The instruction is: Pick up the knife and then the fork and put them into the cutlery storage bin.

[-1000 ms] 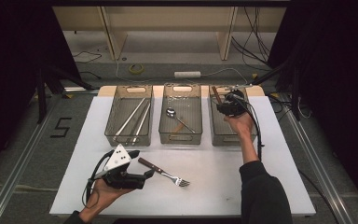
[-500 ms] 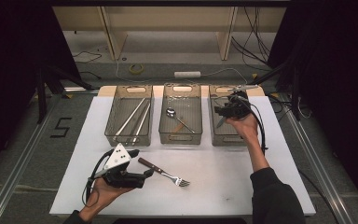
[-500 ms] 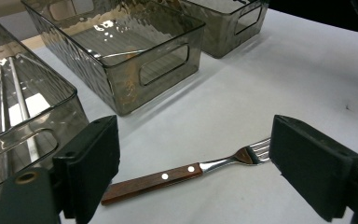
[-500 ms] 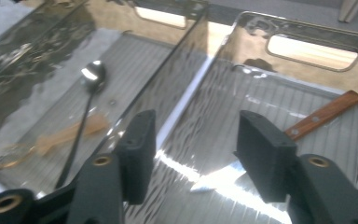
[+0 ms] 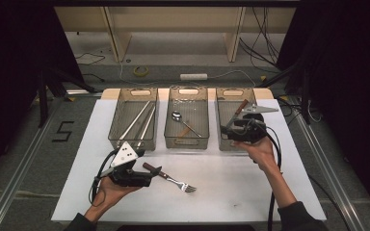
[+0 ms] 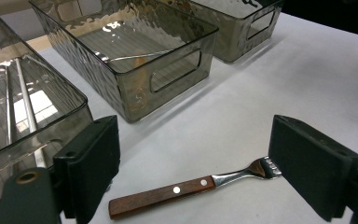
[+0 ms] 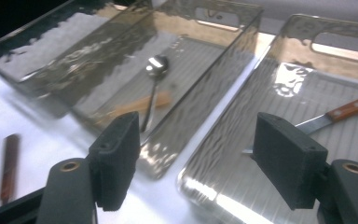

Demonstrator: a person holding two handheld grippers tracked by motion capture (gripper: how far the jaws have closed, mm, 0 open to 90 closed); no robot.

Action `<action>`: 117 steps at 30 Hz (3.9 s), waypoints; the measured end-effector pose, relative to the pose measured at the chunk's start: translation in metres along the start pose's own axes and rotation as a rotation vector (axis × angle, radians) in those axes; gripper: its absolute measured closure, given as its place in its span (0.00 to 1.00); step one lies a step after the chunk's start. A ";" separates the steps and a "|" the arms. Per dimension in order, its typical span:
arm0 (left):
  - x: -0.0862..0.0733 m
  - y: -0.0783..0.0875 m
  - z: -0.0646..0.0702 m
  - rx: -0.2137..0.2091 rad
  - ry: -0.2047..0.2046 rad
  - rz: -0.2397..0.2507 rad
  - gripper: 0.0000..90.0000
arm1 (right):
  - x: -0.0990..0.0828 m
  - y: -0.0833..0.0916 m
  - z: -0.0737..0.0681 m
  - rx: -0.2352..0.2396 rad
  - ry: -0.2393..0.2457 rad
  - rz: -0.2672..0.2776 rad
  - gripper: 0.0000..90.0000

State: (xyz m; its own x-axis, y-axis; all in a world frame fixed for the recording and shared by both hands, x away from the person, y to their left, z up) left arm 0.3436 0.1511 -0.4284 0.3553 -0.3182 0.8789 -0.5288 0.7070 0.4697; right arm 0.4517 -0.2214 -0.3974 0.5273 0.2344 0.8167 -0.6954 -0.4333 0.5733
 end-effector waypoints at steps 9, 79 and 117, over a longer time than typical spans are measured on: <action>0.005 -0.010 -0.010 0.014 0.024 -0.022 0.18 | -0.035 0.026 -0.017 0.059 0.010 0.048 0.35; -0.020 -0.054 -0.039 0.024 -0.013 -0.568 0.99 | -0.097 0.062 -0.069 0.195 0.091 0.043 0.32; -0.020 -0.045 -0.007 -0.061 -0.012 -0.650 0.40 | -0.096 0.063 -0.070 0.200 0.100 0.042 0.32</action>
State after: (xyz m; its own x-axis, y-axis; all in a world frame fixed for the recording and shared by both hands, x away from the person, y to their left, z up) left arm 0.3649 0.1302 -0.4679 0.5792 -0.6995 0.4186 -0.1639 0.4030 0.9004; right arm 0.3226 -0.2103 -0.4353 0.4422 0.2934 0.8476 -0.5994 -0.6063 0.5226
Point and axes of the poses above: each handheld gripper's, and its own axes: y roughly backward along the jaws, x roughly out of its top, z roughly to its right, the point moved 1 cm from there along -y, roughly forward along the jaws, and after that the axes turned 6 degrees about -x, right-handed, at the moved point
